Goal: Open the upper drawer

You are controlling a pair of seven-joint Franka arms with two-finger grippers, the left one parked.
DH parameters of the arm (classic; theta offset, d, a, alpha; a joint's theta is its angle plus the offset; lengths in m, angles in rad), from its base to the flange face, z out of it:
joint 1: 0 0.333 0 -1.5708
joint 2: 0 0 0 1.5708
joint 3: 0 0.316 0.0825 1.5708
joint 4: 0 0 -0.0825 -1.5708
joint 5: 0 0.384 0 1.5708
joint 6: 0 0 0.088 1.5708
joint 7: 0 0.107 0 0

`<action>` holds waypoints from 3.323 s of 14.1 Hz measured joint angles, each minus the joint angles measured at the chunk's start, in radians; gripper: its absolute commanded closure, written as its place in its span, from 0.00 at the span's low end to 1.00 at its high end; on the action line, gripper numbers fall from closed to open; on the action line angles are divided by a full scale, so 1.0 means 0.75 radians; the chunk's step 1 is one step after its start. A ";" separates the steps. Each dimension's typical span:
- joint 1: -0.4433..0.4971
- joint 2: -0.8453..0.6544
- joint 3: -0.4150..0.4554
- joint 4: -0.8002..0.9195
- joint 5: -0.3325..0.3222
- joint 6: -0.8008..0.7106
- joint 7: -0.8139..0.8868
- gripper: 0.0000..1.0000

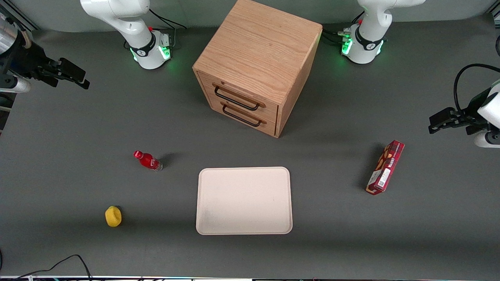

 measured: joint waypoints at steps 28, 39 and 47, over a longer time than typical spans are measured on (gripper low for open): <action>0.017 0.508 0.475 0.375 0.278 -0.149 -0.838 0.00; 0.080 0.861 0.650 0.252 0.296 0.271 -0.830 0.00; 0.125 0.878 0.686 0.083 0.295 0.445 -0.785 0.00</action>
